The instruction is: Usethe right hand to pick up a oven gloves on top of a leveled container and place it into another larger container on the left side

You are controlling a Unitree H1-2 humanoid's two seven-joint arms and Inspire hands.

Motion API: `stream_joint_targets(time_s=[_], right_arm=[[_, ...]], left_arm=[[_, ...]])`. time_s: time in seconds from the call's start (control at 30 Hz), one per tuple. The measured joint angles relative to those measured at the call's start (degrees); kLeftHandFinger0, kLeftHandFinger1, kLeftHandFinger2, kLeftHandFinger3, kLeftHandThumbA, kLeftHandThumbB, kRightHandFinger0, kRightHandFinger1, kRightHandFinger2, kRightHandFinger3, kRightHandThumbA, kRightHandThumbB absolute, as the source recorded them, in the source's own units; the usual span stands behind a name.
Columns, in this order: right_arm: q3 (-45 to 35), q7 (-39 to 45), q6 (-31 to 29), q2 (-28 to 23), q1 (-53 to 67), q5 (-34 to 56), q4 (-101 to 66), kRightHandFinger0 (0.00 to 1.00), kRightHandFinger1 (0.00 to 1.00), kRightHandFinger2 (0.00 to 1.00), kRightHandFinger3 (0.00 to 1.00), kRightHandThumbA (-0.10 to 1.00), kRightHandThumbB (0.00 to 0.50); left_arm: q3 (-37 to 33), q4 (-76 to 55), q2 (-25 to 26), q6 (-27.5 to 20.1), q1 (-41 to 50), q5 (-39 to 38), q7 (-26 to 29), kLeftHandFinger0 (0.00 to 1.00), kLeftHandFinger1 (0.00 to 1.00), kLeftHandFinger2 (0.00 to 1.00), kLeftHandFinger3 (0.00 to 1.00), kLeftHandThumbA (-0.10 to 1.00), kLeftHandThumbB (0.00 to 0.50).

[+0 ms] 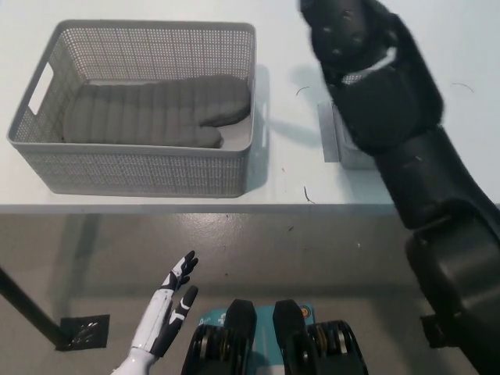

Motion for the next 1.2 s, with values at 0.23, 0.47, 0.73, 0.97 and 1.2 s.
stream_joint_targets(time_s=[0.23,0.47,0.73,0.97,1.2], right_arm=[[-3.0,0.6,0.2,-5.4,13.1,1.0,-14.5,1.0,1.0,1.0,1.0,1.0,0.299],[-4.5,0.8,-0.1,-9.4,30.4,1.4,-28.4,1.0,1.0,1.0,1.0,1.0,0.236],[-3.3,0.6,-4.4,-9.7,52.9,1.2,-42.8,1.0,1.0,1.0,1.0,1.0,0.277],[4.0,-0.3,-11.6,-8.2,69.2,2.9,-40.6,1.0,1.0,1.0,1.0,1.0,0.217],[4.2,0.1,-12.9,-7.1,69.7,7.4,-25.8,1.0,1.0,1.0,1.0,1.0,0.209]], left_arm=[[0.0,0.6,0.0,0.0,0.0,0.0,0.0,1.0,1.0,1.0,1.0,1.0,0.048],[-0.1,1.7,0.0,0.0,0.0,0.0,0.0,1.0,1.0,1.0,1.0,1.0,0.044],[-0.1,1.9,0.0,0.0,0.0,0.1,0.0,1.0,1.0,1.0,1.0,1.0,0.039],[-0.1,1.9,0.0,0.0,-0.1,0.3,0.0,1.0,1.0,1.0,1.0,1.0,0.034],[-0.1,1.8,0.1,0.0,-0.1,0.7,0.0,1.0,1.0,1.0,1.0,1.0,0.027]])
